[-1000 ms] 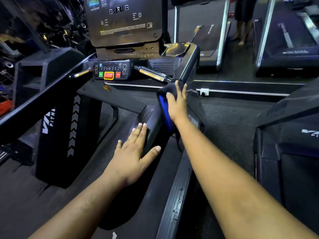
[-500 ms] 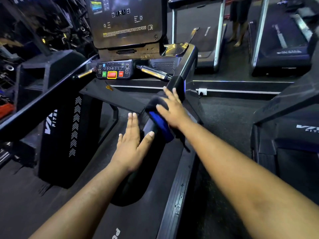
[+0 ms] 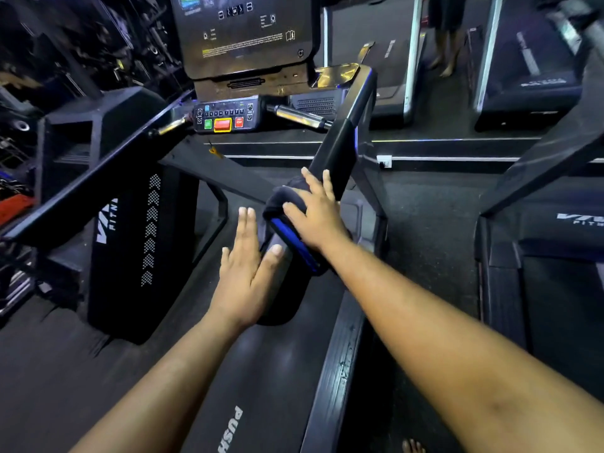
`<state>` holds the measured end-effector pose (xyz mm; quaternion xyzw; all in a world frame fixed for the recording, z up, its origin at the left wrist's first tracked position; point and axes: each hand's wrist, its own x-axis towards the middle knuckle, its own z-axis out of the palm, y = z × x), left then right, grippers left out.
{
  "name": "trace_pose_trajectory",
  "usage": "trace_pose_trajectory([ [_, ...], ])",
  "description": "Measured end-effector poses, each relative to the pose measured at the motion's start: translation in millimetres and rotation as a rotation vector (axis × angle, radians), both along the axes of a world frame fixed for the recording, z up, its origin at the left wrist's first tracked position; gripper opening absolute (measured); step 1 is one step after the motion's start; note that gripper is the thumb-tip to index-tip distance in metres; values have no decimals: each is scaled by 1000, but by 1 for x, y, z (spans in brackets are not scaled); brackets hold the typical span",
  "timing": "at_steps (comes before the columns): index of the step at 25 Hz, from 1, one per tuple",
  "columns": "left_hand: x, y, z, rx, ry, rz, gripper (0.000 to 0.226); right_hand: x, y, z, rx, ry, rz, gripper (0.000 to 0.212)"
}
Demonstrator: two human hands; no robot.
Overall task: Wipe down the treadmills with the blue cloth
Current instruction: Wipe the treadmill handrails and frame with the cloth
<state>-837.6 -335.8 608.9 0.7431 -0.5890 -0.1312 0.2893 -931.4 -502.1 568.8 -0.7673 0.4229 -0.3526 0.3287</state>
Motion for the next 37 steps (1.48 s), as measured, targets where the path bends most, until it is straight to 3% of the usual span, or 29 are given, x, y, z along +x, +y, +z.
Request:
trace_pose_trajectory([
  [2, 6, 3, -5, -209, 125, -29, 73, 7, 47, -12, -29, -119, -48, 55],
  [4, 9, 6, -8, -399, 379, -35, 70, 8, 104, -26, -71, -271, -26, 56],
  [7, 7, 10, -7, -491, 628, 16, 72, 4, 156, -43, -88, -402, 9, 53],
  [9, 8, 9, -8, -480, 547, -18, 66, 2, 163, -55, -114, -431, 56, 55],
  [11, 11, 5, -11, -371, 259, -116, 65, 2, 141, -73, -32, -528, 8, 58],
  [13, 8, -1, -9, -168, -22, -205, 72, 7, 106, -77, 247, -663, -163, 67],
  [15, 3, -5, -6, 15, -159, -229, 82, 23, 100, -69, 429, -724, -296, 77],
  [19, 4, -12, -6, 134, -144, -208, 93, 42, 119, -82, 320, -768, -214, 71],
  [24, 1, -11, -5, 213, -207, -193, 89, 26, 23, -79, 709, -722, -364, 88],
  [26, 1, -11, -5, 196, -165, -196, 89, 24, 69, -60, 599, -705, -315, 93],
  [28, 4, -13, -6, 164, -117, -186, 90, 19, 120, -52, 411, -732, -108, 80],
  [31, 2, -12, -5, 134, -89, -181, 92, 11, 85, -41, 203, -570, -77, 66],
  [34, 3, -14, -5, 108, -59, -160, 92, 10, 29, -19, 263, -440, -158, 59],
  [37, 9, -8, -7, -161, 186, -98, 86, 12, 95, -23, 210, -433, -134, 68],
])
